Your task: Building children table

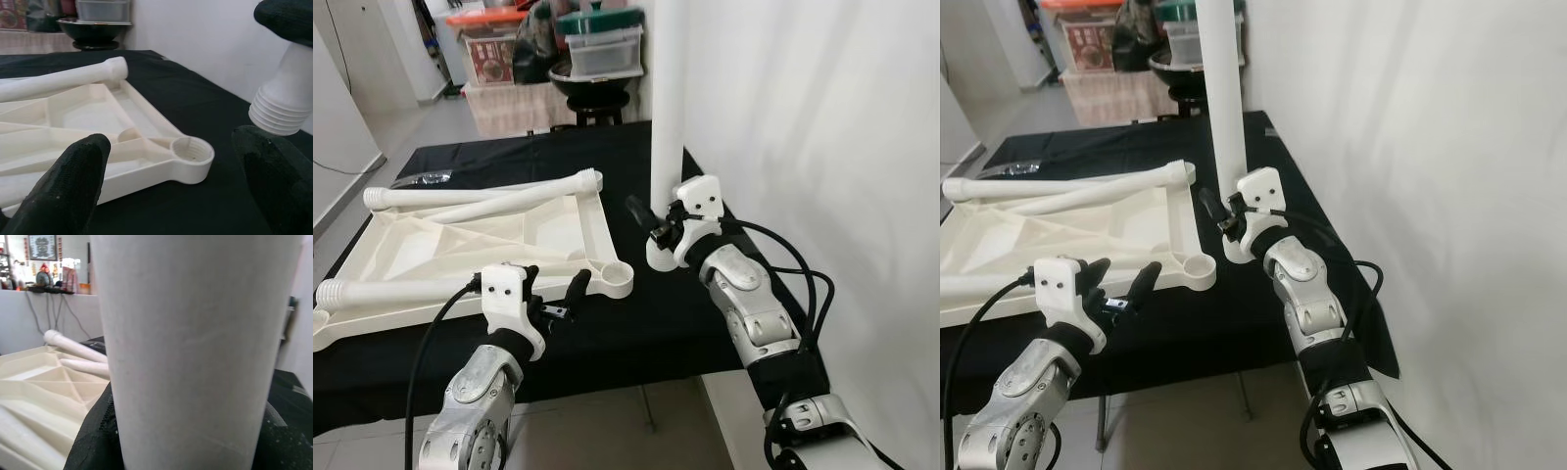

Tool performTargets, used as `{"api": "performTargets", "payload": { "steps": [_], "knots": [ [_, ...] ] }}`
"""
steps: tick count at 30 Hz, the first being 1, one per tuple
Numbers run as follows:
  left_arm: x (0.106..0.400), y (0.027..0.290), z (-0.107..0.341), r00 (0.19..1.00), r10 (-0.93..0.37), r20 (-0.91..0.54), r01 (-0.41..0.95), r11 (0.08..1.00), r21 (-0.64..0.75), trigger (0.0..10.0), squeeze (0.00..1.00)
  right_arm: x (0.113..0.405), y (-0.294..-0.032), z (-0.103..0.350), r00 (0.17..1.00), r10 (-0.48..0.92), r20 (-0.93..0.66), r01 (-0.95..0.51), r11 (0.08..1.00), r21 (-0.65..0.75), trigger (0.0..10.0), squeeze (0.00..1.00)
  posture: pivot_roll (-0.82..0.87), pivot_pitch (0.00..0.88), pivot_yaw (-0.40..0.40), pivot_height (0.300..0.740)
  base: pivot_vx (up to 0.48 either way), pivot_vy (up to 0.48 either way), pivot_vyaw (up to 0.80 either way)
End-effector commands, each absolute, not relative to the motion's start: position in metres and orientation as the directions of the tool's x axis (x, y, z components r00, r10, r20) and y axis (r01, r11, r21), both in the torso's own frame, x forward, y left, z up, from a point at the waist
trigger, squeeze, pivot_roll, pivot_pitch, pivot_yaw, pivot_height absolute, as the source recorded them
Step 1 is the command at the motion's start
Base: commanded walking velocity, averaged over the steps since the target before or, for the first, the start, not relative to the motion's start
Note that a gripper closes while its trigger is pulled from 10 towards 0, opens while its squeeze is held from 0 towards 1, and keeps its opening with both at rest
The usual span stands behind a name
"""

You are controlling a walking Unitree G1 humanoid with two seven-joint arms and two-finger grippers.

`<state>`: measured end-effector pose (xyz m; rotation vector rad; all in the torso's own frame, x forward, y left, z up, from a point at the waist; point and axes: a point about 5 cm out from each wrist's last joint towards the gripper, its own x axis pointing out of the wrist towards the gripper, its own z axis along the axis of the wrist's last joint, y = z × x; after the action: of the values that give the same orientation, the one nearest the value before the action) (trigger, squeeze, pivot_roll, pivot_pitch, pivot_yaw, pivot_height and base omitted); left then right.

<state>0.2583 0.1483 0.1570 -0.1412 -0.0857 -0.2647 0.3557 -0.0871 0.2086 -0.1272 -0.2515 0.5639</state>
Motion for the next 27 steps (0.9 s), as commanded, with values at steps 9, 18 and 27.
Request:
{"api": "performTargets", "payload": {
  "steps": [9, 18, 27],
  "knots": [
    [0.247, 0.145, 0.149, 0.957, -0.286, 0.045, 0.287, 0.958, 0.002, 10.0, 0.0, 0.364, -0.078, 0.19, 0.687, 0.723, 0.075, -0.715, 0.69, -0.108, 10.0, 0.0, 0.0, 0.093, 0.001, 0.74, 0.0, 0.0, 0.0],
    [0.223, 0.142, 0.158, 0.967, -0.25, 0.051, 0.248, 0.968, 0.029, 10.0, 0.0, 0.377, -0.062, 0.208, 0.594, 0.798, 0.102, -0.799, 0.6, -0.042, 10.0, 0.0, 0.06, 0.216, -0.018, 0.74, 0.0, 0.0, 0.0],
    [0.21, 0.135, 0.159, 0.961, -0.273, 0.046, 0.273, 0.962, 0.007, 10.0, 0.0, 0.372, -0.063, 0.246, 0.48, 0.807, 0.345, -0.871, 0.484, 0.081, 10.0, 0.0, 0.07, 0.246, -0.005, 0.74, 0.0, 0.0, 0.27]
  ]
}}
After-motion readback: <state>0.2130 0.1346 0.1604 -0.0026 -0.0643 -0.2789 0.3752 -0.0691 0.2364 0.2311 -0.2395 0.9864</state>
